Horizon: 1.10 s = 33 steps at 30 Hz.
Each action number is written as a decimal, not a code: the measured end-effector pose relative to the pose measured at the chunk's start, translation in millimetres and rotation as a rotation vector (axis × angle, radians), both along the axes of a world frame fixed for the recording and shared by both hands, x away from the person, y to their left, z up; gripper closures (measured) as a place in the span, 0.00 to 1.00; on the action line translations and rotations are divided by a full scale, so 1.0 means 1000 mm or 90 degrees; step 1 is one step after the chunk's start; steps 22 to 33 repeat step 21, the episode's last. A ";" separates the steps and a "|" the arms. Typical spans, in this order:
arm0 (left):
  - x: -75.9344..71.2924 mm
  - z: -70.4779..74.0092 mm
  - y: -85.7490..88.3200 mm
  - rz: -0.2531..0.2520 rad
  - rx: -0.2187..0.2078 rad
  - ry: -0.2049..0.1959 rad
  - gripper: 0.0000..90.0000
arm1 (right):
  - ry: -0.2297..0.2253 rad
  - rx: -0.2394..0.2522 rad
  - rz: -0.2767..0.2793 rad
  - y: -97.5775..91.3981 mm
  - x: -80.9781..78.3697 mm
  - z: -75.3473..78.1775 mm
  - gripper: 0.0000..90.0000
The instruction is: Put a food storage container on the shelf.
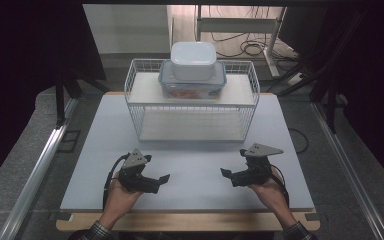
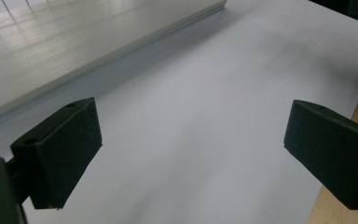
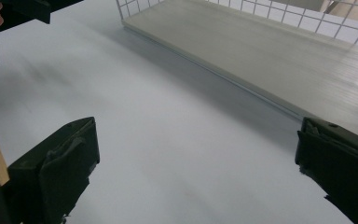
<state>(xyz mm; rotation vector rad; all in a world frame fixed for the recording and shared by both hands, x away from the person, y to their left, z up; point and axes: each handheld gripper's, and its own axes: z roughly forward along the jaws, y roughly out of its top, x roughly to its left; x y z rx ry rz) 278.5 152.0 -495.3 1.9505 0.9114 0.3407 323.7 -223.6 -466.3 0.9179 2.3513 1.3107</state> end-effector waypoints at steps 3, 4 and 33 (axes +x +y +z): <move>-0.002 -0.006 0.000 0.002 0.013 0.005 0.04 | 0.005 -0.001 -0.001 -0.004 -0.004 -0.005 0.00; -0.003 -0.007 0.000 0.003 0.016 0.006 0.04 | 0.007 -0.003 -0.002 -0.005 -0.005 -0.007 0.00; -0.002 -0.033 -0.001 -0.002 0.060 0.048 0.02 | 0.040 -0.058 -0.018 -0.008 -0.006 -0.031 0.00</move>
